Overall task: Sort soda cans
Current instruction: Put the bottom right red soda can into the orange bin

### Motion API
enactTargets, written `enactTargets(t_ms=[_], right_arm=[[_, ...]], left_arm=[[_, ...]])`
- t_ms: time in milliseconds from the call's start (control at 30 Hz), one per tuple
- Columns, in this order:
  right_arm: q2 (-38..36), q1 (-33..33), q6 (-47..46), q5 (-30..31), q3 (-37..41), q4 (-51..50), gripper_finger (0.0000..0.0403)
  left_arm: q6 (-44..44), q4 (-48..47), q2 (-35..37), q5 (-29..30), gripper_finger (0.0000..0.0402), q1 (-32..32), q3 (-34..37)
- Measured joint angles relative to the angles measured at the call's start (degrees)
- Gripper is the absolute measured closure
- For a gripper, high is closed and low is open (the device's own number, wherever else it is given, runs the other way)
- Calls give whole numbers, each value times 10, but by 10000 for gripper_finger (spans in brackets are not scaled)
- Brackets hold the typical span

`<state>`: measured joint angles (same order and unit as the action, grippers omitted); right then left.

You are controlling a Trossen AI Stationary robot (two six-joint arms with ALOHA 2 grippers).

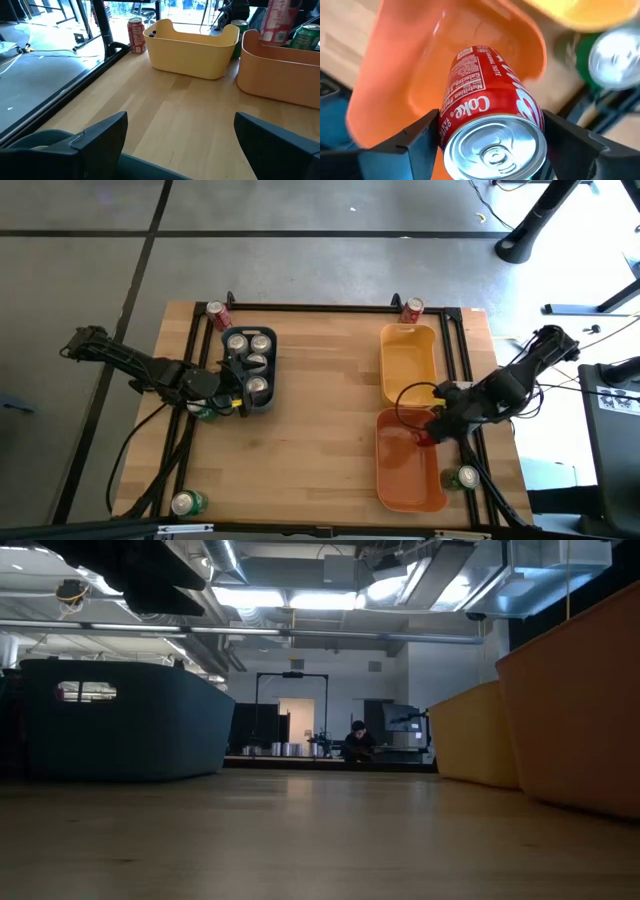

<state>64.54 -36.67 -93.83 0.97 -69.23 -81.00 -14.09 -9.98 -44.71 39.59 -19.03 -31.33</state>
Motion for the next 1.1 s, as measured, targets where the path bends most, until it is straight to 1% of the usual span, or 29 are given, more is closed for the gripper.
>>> enactTargets(t_ms=[67, 233, 433, 567, 833, 1100], right_arm=[[17, 7, 26, 13, 0, 1, 112], [64, 42, 110, 16, 0, 9, 111], [124, 93, 214, 5, 0, 15, 111], [164, 115, 268, -6, 0, 16, 111], [227, 120, 331, -20, 0, 15, 111], [255, 119, 362, -16, 0, 18, 111]], left_arm=[[0, 0, 0, 0, 49, 0, 0], [0, 0, 0, 0, 49, 0, 0], [-5, 0, 0, 0, 49, 0, 0], [-7, 0, 0, 0, 49, 0, 0], [-7, 0, 0, 0, 49, 0, 0], [-8, 0, 0, 0, 49, 0, 0]])
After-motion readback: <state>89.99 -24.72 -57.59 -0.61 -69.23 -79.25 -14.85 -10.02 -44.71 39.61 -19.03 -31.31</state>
